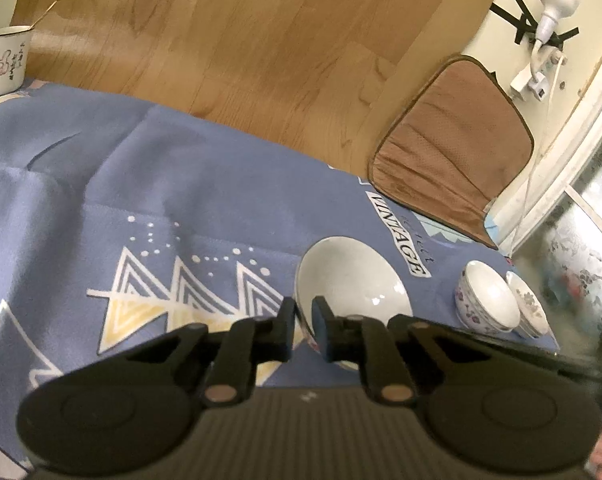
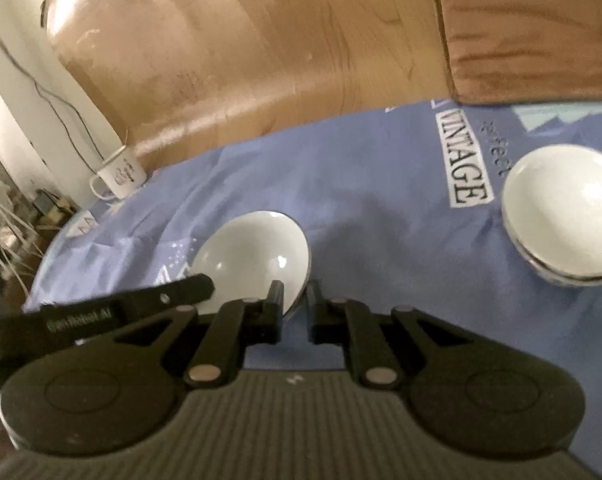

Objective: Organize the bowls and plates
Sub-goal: 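Carry the bowl to the plate stack and lower it into the other bowls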

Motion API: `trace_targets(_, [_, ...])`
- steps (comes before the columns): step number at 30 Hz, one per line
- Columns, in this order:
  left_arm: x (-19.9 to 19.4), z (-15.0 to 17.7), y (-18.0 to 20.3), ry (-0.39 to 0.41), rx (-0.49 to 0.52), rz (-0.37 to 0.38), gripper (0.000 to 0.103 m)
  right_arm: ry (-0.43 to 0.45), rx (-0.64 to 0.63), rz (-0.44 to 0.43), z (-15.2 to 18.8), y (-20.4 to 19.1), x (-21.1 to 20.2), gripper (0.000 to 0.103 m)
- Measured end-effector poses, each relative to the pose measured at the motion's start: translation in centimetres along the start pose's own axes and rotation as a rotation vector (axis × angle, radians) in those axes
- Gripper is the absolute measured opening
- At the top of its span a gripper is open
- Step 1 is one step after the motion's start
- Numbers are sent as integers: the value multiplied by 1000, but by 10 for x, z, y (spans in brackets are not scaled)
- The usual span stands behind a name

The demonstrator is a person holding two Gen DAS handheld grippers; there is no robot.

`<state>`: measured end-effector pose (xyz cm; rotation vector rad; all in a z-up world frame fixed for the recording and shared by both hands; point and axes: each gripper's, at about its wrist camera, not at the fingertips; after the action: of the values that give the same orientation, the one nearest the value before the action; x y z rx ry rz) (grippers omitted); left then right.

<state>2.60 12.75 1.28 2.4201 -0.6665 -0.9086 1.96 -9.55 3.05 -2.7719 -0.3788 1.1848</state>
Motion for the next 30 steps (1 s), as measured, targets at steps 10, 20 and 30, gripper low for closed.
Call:
trace_targets(10, [12, -4, 38, -24, 65, 56, 11, 144, -11, 76, 12, 18, -35, 14])
trace_targets(20, [48, -17, 99, -48, 180, 104, 11, 287, 48, 184, 11, 55, -66, 14])
trace_targets(30, [93, -19, 145, -97, 264, 116, 11, 339, 148, 256, 10, 97, -79, 14])
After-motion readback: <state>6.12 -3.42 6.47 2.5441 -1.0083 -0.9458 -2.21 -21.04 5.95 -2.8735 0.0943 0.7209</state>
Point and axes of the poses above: each gripper's, at about its wrist camera, not at the fingertips, and x roughly the way its jaws point, y to its right, z to its underside, and after that the axes turned 9 degrees about z, right-handed
